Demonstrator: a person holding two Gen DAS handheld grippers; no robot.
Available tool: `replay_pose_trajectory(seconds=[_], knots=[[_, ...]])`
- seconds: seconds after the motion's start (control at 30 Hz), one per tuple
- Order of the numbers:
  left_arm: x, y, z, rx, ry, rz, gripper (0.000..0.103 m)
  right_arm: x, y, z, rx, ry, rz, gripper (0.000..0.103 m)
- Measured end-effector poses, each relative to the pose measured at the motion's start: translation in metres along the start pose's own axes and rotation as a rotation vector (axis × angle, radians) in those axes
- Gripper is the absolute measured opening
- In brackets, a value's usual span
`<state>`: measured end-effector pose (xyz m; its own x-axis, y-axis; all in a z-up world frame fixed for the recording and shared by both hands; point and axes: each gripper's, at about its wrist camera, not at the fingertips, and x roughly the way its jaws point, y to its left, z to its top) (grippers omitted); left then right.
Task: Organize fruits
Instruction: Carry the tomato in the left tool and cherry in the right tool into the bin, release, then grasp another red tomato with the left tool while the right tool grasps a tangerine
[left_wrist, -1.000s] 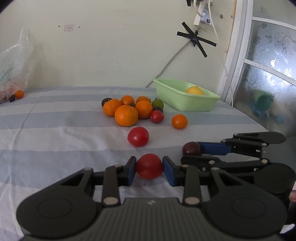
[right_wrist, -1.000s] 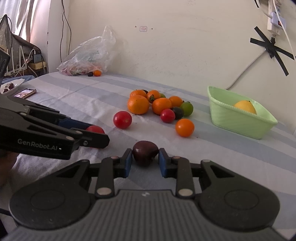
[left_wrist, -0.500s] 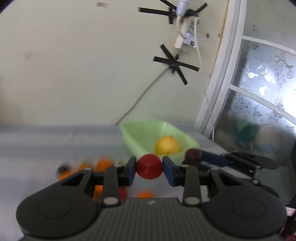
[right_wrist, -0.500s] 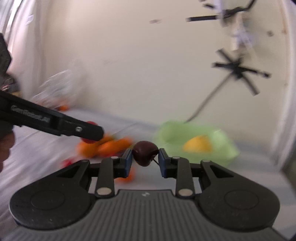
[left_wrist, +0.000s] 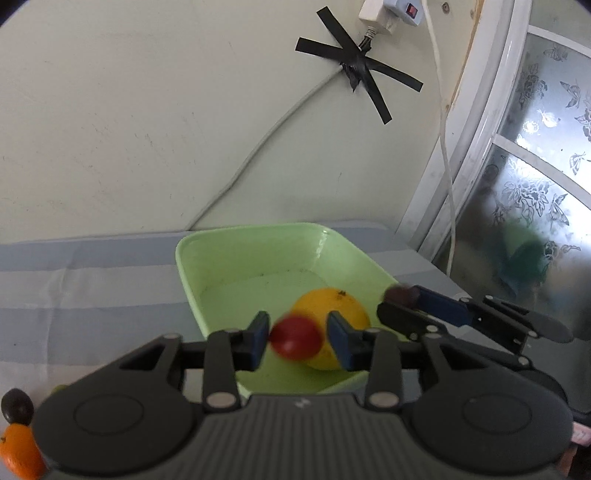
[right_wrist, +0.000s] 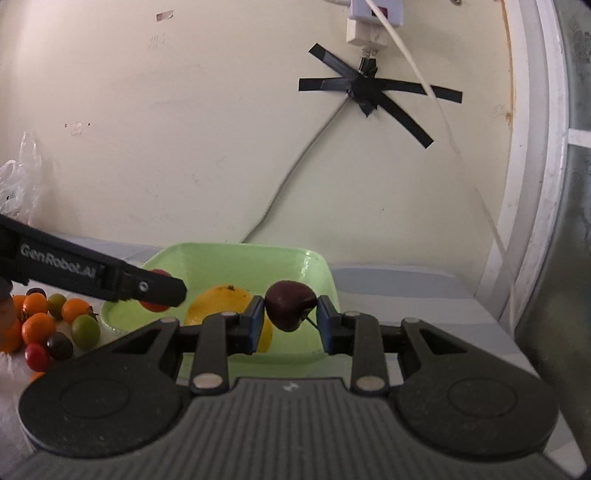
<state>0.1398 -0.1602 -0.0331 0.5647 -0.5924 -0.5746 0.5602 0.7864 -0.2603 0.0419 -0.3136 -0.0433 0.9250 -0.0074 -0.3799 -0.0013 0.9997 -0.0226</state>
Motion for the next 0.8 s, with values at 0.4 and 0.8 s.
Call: replay_pose_trajectory(seconds=[0.4,0.8], knots=[[-0.125,0.044,-0.029,-0.071,-0.183,0.064,0.041,-0.036,0.001,0.005,0.095,-0.086,0.158,0.035],[-0.168,0.062,-0.115,-0.064,-0.080,0.132,0.042,-0.040,0.091,-0.022,0.004,0.155,0.416,0.036]])
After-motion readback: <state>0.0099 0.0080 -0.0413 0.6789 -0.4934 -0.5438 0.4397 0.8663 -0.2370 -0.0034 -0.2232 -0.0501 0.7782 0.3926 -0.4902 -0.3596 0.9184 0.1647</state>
